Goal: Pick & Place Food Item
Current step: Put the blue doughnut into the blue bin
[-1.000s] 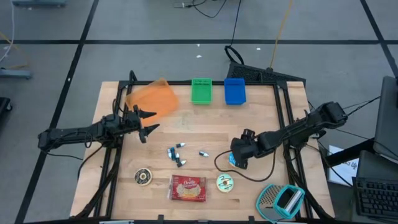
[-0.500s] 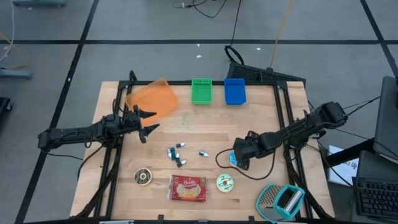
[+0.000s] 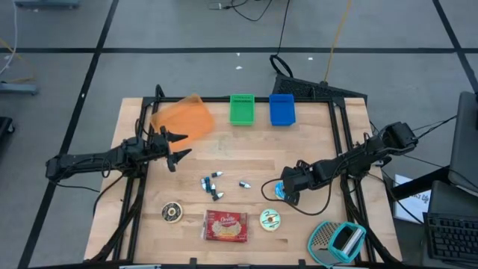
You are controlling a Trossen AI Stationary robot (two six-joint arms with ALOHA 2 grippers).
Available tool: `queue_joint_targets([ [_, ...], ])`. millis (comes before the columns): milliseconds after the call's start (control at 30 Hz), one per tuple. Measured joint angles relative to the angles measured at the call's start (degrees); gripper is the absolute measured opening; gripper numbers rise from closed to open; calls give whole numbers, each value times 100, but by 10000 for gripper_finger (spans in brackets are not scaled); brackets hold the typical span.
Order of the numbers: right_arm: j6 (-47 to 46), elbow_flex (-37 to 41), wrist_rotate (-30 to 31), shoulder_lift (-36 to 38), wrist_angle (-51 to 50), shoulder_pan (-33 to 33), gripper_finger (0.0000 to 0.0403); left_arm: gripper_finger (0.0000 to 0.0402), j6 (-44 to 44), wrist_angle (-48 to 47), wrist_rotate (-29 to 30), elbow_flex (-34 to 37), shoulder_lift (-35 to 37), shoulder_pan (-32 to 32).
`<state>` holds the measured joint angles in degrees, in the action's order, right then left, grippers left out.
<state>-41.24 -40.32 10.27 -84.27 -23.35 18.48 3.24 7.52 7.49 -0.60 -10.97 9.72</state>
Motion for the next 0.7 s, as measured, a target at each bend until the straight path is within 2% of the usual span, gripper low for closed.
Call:
queue_joint_targets([
  [167,-9,4,-29,64,1,-12,199,296,1,1,0,0,-1,-2],
  [367,87,9,-760,290,-21,-226,156,296,1,-2,0,0,1,0],
  [567,698,15,-757,419,49,-267,114,296,1,0,0,0,-1,0],
  [700,790,20,-757,415,368,-406,89,296,1,1,0,0,-2,-1],
])
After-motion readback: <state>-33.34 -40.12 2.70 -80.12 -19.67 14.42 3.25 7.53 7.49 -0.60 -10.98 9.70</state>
